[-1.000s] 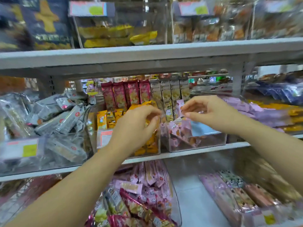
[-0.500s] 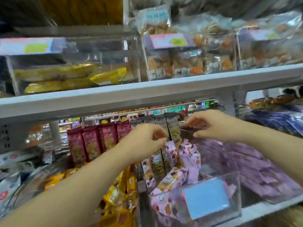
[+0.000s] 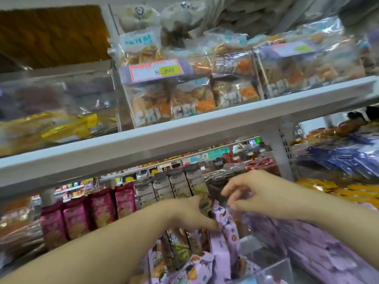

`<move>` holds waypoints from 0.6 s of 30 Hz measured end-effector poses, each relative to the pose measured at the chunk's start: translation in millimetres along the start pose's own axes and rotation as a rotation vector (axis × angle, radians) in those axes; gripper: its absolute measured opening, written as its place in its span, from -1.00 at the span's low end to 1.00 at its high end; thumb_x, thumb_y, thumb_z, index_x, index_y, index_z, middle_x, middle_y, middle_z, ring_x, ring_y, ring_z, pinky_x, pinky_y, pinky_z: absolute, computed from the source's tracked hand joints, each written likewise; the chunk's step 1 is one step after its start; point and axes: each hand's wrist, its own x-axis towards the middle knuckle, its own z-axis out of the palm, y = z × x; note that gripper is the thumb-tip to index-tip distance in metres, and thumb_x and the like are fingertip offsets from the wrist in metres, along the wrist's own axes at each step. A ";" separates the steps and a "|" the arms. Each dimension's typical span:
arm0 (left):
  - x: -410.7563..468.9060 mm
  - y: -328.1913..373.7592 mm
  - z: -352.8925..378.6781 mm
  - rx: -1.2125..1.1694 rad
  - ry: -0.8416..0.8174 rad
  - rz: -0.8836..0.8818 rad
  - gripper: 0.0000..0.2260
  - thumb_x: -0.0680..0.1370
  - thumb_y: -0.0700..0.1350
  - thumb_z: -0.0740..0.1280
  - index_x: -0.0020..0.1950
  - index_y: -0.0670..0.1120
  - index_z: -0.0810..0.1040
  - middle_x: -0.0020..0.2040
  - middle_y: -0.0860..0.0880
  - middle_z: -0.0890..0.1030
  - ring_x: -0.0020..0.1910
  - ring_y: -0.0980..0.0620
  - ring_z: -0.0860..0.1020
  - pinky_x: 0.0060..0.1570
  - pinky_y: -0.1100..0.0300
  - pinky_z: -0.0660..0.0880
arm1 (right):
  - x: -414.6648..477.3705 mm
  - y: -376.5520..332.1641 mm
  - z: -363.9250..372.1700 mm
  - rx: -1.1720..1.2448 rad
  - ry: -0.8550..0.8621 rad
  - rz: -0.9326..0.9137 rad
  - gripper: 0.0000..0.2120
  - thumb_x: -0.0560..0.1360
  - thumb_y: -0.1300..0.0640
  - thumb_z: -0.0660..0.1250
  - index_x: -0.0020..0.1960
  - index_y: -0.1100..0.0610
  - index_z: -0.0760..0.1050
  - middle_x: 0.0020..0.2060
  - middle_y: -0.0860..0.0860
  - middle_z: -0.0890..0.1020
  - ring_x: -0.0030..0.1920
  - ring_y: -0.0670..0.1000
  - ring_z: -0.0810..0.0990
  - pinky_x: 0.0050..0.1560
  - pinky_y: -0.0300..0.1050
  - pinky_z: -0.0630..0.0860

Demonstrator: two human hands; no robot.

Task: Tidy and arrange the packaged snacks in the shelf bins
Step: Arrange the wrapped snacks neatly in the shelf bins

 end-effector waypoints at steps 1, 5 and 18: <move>2.1 1.1 2.0 -0.014 -0.008 -0.042 -0.10 0.45 0.16 0.42 0.57 0.07 -0.13 0.56 -0.05 0.03 0.15 -0.03 0.48 -0.08 0.18 0.61 | -0.9 0.1 0.0 0.021 0.000 -0.002 -0.75 0.50 0.22 0.28 0.13 0.03 0.59 -0.12 -0.04 0.68 -0.08 0.01 0.66 0.04 0.00 0.56; 13.1 -1.3 9.3 0.033 0.090 -0.150 0.03 0.40 0.22 0.44 0.55 0.00 -0.25 0.57 -0.12 -0.13 0.47 -0.20 0.19 0.25 -0.02 0.47 | -2.7 3.0 1.0 0.084 0.015 0.001 -0.78 0.50 0.20 0.28 0.05 -0.05 0.59 -0.17 -0.01 0.70 -0.10 0.07 0.67 0.03 0.09 0.58; 20.3 11.4 24.0 -0.398 -0.065 -0.095 -0.29 0.45 -0.15 0.48 0.47 -0.05 0.15 0.46 -0.09 0.29 0.41 -0.13 0.30 0.04 -0.01 0.58 | -5.5 -3.6 0.5 0.117 -0.005 0.044 -0.77 0.50 0.25 0.28 0.05 0.02 0.61 -0.24 -0.10 0.70 -0.18 -0.15 0.66 0.03 -0.07 0.59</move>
